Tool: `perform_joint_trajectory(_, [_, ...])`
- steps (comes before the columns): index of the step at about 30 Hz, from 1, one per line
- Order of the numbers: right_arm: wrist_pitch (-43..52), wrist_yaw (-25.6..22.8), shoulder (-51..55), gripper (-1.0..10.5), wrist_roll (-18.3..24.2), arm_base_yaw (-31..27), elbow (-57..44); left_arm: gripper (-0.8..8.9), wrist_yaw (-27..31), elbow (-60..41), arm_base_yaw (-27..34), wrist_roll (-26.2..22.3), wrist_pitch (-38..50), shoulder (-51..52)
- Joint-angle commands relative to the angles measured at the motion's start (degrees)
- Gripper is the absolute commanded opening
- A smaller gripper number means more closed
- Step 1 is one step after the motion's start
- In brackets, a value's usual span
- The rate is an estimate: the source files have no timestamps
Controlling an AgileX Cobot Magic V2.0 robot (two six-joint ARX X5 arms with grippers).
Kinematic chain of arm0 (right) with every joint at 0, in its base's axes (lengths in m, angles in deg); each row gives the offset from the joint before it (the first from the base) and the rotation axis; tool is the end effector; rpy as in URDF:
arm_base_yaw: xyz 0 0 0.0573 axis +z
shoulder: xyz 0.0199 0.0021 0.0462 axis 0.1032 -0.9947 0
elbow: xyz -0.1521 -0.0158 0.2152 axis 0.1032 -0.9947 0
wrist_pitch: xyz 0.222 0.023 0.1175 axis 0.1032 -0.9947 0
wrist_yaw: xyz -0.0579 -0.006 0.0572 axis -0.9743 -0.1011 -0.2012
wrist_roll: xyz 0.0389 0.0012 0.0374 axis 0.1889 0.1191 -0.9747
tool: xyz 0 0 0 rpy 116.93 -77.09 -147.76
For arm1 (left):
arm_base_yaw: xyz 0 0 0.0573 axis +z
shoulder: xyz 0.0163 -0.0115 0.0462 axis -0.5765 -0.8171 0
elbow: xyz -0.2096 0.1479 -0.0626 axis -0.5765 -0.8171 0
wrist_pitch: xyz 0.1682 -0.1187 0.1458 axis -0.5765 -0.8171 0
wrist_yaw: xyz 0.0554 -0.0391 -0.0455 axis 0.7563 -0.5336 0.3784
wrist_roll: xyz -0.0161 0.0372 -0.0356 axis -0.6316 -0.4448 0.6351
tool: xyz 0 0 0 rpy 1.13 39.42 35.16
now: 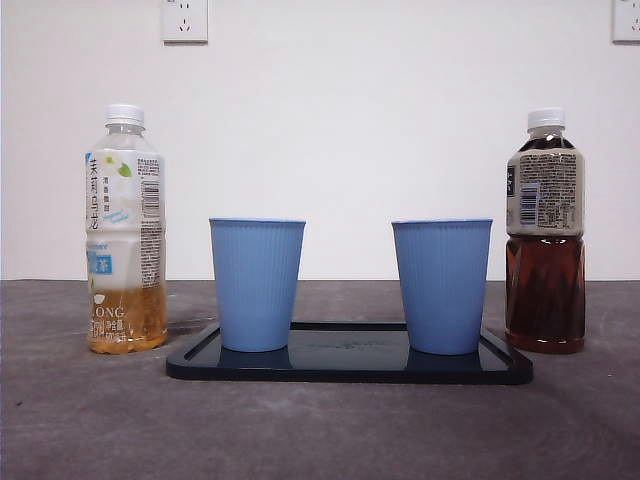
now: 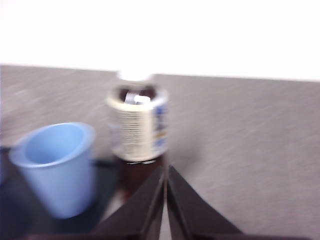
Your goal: Pour the drink into the cup
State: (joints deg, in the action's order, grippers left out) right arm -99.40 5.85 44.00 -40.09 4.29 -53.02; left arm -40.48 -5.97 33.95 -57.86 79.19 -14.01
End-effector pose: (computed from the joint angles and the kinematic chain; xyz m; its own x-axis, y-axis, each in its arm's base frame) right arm 0.0939 0.0170 0.2216 0.9767 0.1789 -0.1186 -0.1743 0.9835 0.0481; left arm 0.0948 0.0011 0.1572 0.9852 0.0865 -0.1478 -0.0894 0.9959 -0.0129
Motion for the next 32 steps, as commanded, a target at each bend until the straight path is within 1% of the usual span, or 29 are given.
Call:
perform_joint_trajectory(1, [5.42, 1.38, 2.95, 0.1, 3.41, -3.34, -3.69, 0.06, -0.07, -1.18, 0.07, 0.55, -0.39, 0.13])
perform_joint_trajectory(4, [7.91, 1.33, 5.44, 0.1, 4.76, -5.49, -6.97, 0.06, -0.07, -1.18, 0.07, 0.57, -0.39, 0.13])
perform_joint_trajectory(11, [9.20, 1.31, 10.19, 0.1, 4.79, -8.52, -12.33, 0.06, -0.07, -1.18, 0.07, 0.55, -0.39, 0.13])
perform_joint_trajectory(16, [9.16, 1.29, 10.43, 0.1, 4.72, -9.44, -14.78, 0.06, -0.07, -1.18, 0.07, 0.55, -0.39, 0.13])
perform_joint_trajectory(25, [1.81, 1.11, 10.43, 0.1, 4.90, -9.99, -14.95, 0.06, -0.07, -1.18, 0.07, 0.55, -0.39, 0.11])
perform_joint_trajectory(32, [2.71, 1.20, 10.43, 0.1, 4.68, -9.99, -14.95, 0.06, -0.07, -1.18, 0.07, 0.55, -0.39, 0.11])
